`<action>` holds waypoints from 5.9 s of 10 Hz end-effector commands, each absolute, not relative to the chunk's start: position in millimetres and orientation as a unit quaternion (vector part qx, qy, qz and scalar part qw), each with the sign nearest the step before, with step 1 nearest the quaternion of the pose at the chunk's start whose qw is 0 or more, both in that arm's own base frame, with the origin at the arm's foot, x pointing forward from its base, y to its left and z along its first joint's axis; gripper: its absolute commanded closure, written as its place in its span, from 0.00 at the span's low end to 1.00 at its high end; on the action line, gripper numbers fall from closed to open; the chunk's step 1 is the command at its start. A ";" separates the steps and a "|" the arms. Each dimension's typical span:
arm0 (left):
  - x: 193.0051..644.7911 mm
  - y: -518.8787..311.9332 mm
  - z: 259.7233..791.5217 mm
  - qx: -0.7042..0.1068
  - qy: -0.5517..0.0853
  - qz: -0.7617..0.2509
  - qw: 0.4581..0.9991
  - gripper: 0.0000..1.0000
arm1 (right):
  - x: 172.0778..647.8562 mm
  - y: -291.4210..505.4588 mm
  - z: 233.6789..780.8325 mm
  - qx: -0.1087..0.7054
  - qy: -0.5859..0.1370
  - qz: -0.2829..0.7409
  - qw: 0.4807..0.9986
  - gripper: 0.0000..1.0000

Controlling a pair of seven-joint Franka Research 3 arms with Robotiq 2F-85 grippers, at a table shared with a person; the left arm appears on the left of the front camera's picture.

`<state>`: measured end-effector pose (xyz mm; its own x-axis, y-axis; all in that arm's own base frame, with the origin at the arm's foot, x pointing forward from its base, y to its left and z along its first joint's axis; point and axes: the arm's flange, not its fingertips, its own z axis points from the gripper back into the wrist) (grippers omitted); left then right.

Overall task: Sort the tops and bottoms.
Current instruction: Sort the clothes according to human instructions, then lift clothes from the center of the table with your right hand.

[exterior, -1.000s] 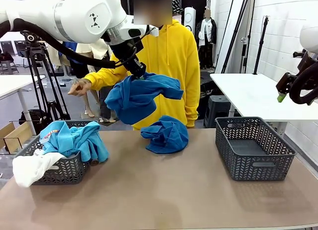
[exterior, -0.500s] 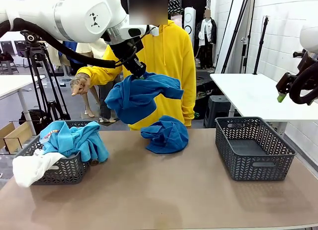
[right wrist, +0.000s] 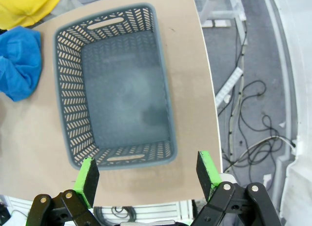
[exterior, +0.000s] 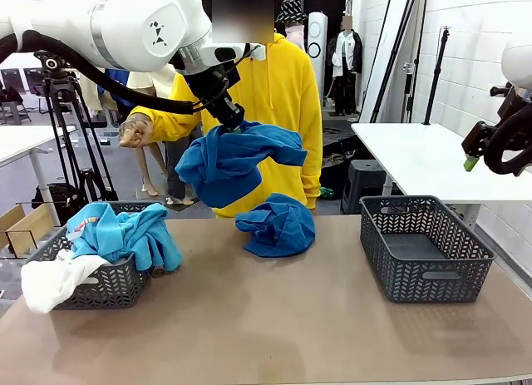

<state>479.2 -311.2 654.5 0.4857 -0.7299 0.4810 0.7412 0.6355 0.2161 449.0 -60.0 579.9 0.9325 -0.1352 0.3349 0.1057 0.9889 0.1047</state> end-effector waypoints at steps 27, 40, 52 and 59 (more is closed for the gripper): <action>503.0 -48.0 487.6 -0.001 -0.212 -0.193 0.958 1.00 | 446.9 -58.2 579.5 0.033 -0.170 -0.070 0.982 0.00; 506.5 -32.3 515.9 0.054 -0.218 -0.157 0.962 0.00 | 446.9 -58.2 579.5 0.033 -0.170 -0.070 0.982 0.00; 499.6 -8.7 602.6 0.007 -0.275 -0.115 0.955 0.00 | 446.9 -58.2 579.5 0.033 -0.170 -0.070 0.982 0.00; 499.6 -8.7 602.6 0.007 -0.275 -0.115 0.955 0.00 | 446.9 -58.2 579.5 0.033 -0.170 -0.070 0.982 0.00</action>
<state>501.1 -11.1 602.8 0.8213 -0.2243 0.5246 0.2189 0.9730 0.0733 448.9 -59.9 579.9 0.9325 -0.1354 0.3347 0.1066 0.9889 0.1031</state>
